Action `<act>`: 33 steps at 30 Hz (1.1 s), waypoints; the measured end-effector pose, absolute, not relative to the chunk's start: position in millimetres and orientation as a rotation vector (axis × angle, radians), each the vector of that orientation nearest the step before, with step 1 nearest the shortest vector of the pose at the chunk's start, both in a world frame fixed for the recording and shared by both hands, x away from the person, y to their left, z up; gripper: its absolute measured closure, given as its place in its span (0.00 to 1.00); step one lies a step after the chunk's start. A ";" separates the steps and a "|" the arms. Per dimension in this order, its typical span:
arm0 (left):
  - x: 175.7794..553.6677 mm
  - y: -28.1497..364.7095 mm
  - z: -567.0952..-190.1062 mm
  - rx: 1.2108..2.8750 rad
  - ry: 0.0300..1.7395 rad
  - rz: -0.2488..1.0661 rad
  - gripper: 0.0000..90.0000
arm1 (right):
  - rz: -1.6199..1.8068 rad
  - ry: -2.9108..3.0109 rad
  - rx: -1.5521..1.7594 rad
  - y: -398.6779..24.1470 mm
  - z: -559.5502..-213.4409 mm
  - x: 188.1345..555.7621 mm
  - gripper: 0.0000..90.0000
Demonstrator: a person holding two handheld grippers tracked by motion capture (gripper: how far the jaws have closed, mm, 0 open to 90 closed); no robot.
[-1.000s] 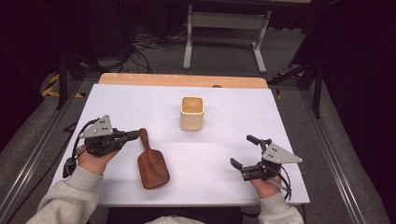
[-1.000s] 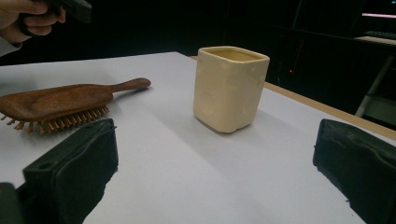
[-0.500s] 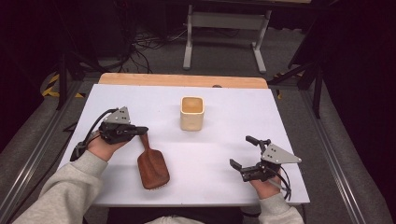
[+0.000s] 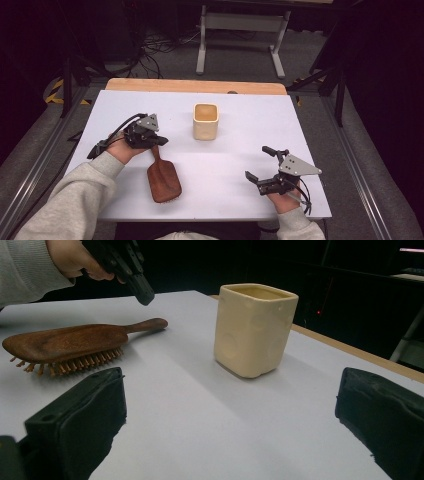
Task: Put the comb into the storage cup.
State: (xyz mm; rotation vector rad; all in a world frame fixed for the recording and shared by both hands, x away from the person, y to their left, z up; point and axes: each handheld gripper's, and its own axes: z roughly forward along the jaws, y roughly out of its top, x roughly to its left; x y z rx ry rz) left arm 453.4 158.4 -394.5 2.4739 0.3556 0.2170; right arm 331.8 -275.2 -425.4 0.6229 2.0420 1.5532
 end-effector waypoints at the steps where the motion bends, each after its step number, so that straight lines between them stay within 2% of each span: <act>1: 454.3 156.7 -395.9 2.493 0.351 0.213 1.00 | 1.554 2.042 0.618 -275.3 -425.5 332.0 0.01; 19: 467.6 141.6 -416.1 2.707 0.375 0.053 1.00 | 1.554 2.054 0.617 -274.3 -426.8 332.3 0.01; 33: 470.0 145.9 -421.5 2.780 0.397 0.021 1.00 | 1.558 2.060 0.617 -274.1 -427.5 332.9 0.01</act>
